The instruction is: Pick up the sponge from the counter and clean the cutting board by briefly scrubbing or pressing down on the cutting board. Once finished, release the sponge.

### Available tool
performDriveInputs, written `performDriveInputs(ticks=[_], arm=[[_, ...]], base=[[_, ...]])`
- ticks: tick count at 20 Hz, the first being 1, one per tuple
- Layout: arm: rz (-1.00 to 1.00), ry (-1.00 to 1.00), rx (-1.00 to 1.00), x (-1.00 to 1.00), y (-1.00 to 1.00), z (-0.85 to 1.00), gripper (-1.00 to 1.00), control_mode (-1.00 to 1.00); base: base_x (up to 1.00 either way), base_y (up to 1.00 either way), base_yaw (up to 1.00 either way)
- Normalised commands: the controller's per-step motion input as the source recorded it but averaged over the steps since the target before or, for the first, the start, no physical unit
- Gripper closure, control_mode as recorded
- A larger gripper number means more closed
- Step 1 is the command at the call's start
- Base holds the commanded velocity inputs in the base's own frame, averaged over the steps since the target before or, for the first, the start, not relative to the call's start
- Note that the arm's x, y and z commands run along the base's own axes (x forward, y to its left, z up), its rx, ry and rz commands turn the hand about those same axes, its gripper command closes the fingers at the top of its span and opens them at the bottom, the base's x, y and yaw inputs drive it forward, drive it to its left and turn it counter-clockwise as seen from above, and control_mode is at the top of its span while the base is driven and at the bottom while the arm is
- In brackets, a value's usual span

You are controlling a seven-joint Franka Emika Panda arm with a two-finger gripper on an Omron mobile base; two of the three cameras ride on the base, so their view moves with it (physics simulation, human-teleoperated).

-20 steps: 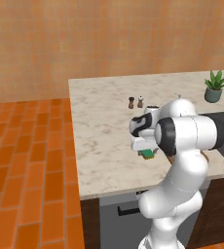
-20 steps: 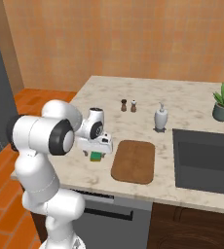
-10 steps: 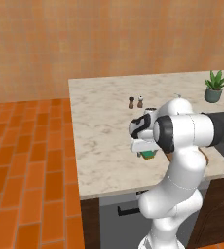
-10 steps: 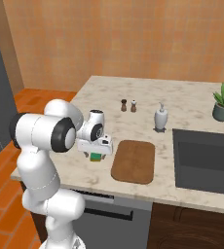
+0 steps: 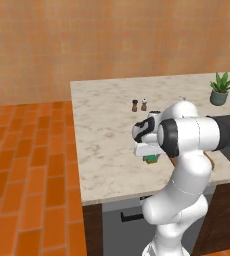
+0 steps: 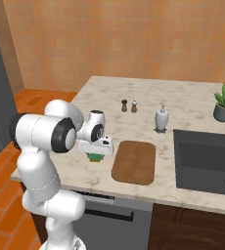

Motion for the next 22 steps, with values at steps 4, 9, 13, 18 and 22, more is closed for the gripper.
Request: performDriveInputs(ticks=[4,9,13,18,22], arm=[[0.00,-0.01,0.00,0.00,-0.21,0.31,1.00,-1.00],[0.00,-0.03,0.03,-0.32,-0.97,0.86,1.00,-1.00],[-0.03,0.00,0.05,-0.19,-1.00,0.26,1.00,-1.00],[0.00,0.07,0.00,0.08,-0.35,-0.58,1.00,-1.00],[-0.04,0.03,0.00,0.01,-0.67,-0.64,1.00,-1.00]], base=[[0.00,0.00,0.00],[0.00,0.00,0.00],[0.00,0.00,0.00],[0.00,0.00,0.00],[0.00,0.00,0.00]])
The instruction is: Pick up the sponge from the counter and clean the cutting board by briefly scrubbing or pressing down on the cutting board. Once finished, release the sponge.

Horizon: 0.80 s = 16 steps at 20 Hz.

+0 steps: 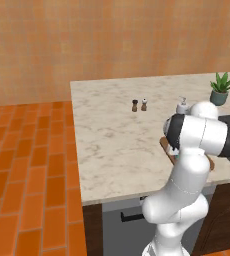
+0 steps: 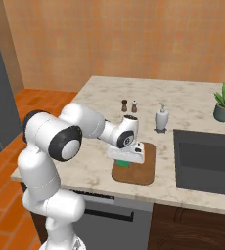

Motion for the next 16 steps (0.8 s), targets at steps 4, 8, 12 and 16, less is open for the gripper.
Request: performDriveInputs(ticks=[4,8,12,16], arm=[[-0.01,-0.04,0.01,-0.47,-0.21,-0.11,1.00,-1.00],[0.01,-0.02,0.00,-0.31,0.06,-0.07,1.00,-1.00],[0.02,0.00,0.00,-0.04,0.03,-0.26,1.00,-1.00],[0.02,0.00,0.00,0.00,0.01,-0.58,1.00,-1.00]], base=[[0.00,0.00,0.00],[0.00,0.00,0.00],[0.00,0.00,0.00],[0.00,0.00,0.00]])
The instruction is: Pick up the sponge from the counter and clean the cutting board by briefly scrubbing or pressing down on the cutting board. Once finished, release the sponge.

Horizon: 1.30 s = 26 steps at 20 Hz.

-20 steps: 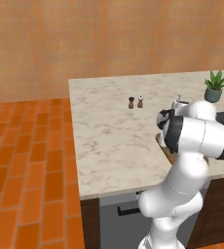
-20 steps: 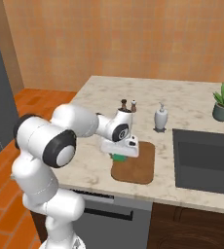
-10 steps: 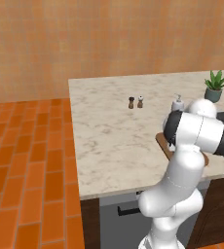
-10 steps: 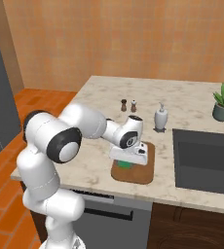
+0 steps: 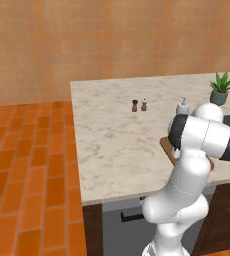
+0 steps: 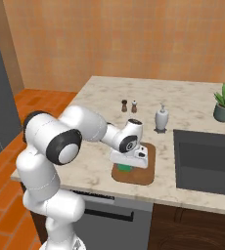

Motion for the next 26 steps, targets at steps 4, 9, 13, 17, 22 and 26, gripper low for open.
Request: performDriveInputs(ticks=[4,9,13,17,22,26], arm=[[0.00,0.01,0.00,0.02,0.00,-0.99,1.00,-1.00],[0.00,-0.14,0.00,0.31,0.00,-0.57,1.00,-1.00],[0.00,-0.14,0.00,0.43,0.00,-0.49,1.00,-1.00],[0.00,-0.10,0.00,0.40,0.00,-0.48,1.00,-1.00],[0.00,-0.08,0.00,0.35,0.00,-0.33,1.00,-1.00],[0.00,-0.04,0.00,0.00,0.33,-0.05,1.00,-1.00]], base=[[0.00,0.00,0.00],[0.00,0.00,0.00],[0.00,0.00,0.00],[0.00,0.00,0.00],[0.00,0.00,0.00],[0.00,0.00,0.00]])
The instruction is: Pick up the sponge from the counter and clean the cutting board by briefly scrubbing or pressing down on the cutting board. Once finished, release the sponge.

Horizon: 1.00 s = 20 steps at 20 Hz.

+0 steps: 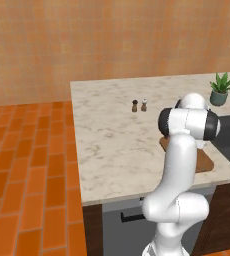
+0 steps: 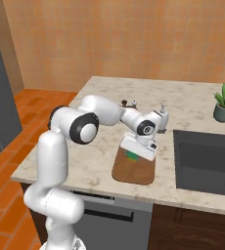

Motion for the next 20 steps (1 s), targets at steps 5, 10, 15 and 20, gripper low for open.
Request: performDriveInputs(ticks=[5,10,15,20], arm=[[0.00,0.00,0.00,0.09,0.52,-0.11,1.00,-1.00],[0.00,0.00,-0.03,0.43,0.34,-0.32,1.00,-1.00],[0.00,0.00,-0.09,0.58,0.32,-0.31,1.00,-1.00],[0.00,0.00,-0.08,0.84,0.24,0.00,1.00,-1.00]], base=[[0.00,0.00,0.00],[0.00,0.00,0.00],[0.00,0.00,0.00],[0.00,0.00,0.00]])
